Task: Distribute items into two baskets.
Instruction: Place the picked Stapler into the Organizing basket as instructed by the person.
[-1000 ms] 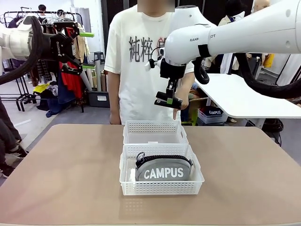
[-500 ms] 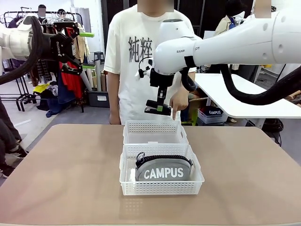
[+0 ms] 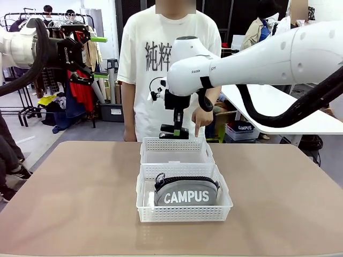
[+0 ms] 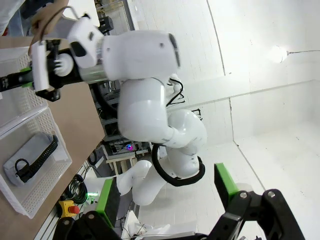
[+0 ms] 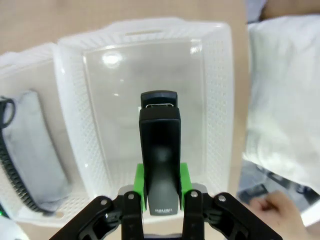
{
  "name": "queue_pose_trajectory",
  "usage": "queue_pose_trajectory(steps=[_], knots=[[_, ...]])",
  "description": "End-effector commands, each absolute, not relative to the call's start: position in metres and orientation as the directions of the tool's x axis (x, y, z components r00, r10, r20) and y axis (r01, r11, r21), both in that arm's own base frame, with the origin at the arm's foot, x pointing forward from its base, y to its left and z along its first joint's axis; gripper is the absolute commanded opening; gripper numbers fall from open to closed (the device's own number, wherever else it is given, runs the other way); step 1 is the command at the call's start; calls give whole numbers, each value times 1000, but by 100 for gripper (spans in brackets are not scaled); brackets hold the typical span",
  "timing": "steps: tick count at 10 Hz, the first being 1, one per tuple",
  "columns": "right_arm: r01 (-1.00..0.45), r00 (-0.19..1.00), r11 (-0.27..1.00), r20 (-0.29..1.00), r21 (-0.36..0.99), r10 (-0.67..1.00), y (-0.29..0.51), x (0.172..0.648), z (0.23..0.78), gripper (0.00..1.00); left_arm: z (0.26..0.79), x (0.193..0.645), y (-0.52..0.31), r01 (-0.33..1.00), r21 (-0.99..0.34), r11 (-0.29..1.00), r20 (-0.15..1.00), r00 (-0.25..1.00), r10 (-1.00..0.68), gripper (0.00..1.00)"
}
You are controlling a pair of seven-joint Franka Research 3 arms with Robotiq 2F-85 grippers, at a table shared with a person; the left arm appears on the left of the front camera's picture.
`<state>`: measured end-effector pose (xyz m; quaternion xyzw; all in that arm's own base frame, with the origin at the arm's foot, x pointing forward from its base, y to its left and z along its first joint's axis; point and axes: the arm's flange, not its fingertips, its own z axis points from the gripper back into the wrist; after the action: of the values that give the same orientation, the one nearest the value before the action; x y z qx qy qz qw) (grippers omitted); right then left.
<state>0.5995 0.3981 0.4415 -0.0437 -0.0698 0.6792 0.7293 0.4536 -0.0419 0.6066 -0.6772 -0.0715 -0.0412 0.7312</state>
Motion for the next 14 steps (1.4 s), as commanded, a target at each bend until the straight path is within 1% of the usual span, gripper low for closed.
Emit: queue_pose_trajectory(steps=[1, 6, 9, 11, 12, 14], knots=[[-985, 9, 10, 8, -173, 1000, 404, 617, 425, 0, 609, 453, -42, 151, -987, 63, 154, 987, 40, 100], [-996, 22, 18, -39, -86, 999, 400, 635, 360, 0, 609, 453, -42, 151, -987, 63, 154, 987, 40, 100], [-998, 27, 25, -43, -50, 999, 400, 637, 343, 0, 609, 453, -42, 151, -987, 63, 154, 987, 40, 100], [-998, 29, 27, -50, -49, 998, 399, 639, 342, 0, 609, 453, -42, 151, -987, 63, 154, 987, 40, 100], [-999, 27, 24, -56, -43, 998, 400, 639, 343, 11, 609, 453, -42, 151, -987, 63, 154, 987, 40, 100], [-999, 19, 17, -60, -36, 998, 399, 639, 344, 48, 609, 453, -42, 151, -987, 63, 154, 987, 40, 100]])
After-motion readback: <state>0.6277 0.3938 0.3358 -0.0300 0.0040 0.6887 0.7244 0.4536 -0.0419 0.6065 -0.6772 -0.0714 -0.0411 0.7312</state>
